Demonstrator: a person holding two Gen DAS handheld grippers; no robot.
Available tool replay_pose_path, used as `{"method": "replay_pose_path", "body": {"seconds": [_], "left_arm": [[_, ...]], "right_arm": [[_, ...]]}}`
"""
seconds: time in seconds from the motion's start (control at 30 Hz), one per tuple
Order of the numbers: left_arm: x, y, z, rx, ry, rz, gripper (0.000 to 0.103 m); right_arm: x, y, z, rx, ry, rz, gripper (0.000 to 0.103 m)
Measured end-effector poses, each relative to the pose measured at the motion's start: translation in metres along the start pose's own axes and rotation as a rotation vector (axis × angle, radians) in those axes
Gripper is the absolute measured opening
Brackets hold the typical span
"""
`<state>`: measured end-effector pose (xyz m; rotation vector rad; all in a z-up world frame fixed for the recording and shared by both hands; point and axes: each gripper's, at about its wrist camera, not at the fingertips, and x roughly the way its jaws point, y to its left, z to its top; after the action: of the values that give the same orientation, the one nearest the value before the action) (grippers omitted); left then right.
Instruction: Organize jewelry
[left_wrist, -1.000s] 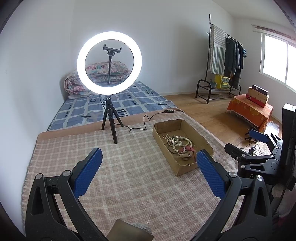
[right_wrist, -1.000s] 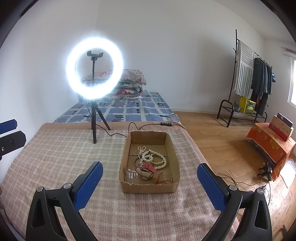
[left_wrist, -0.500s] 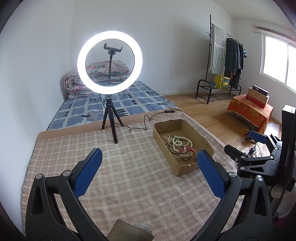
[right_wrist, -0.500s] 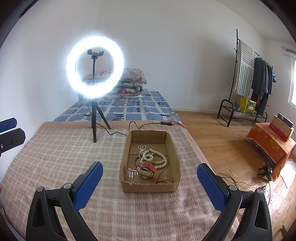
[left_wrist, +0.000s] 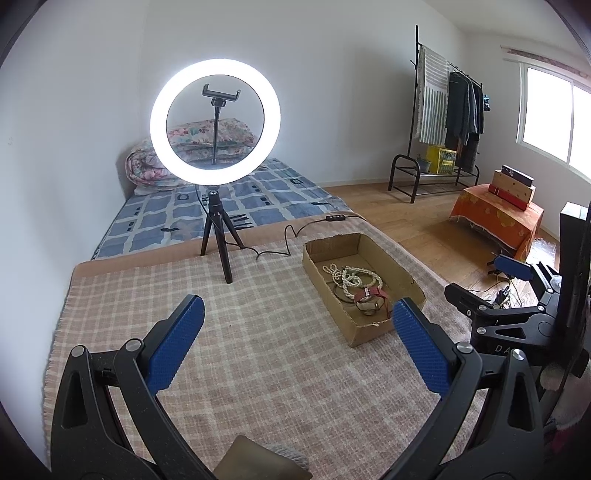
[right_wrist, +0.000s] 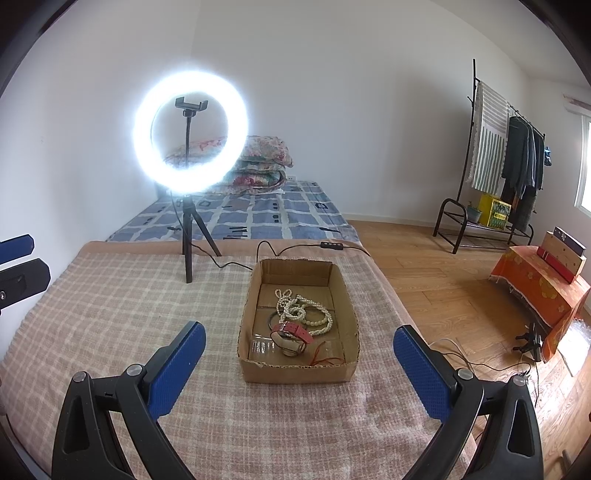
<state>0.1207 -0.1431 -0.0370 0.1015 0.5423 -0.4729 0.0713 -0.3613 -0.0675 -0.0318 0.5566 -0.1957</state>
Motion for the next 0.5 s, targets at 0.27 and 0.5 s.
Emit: {"method": "replay_pose_path", "body": {"seconds": [0.27, 0.5], "left_arm": [[-0.0004, -0.0008, -0.0034, 0.014, 0.013, -0.010, 0.103], [0.0001, -0.0048, -0.0063, 0.035, 0.014, 0.020, 0.103]], "right_arm": [[-0.0001, -0.0012, -0.0005, 0.001, -0.002, -0.001, 0.103], [0.0002, 0.0011, 0.0000, -0.009, 0.001, -0.002, 0.103]]}}
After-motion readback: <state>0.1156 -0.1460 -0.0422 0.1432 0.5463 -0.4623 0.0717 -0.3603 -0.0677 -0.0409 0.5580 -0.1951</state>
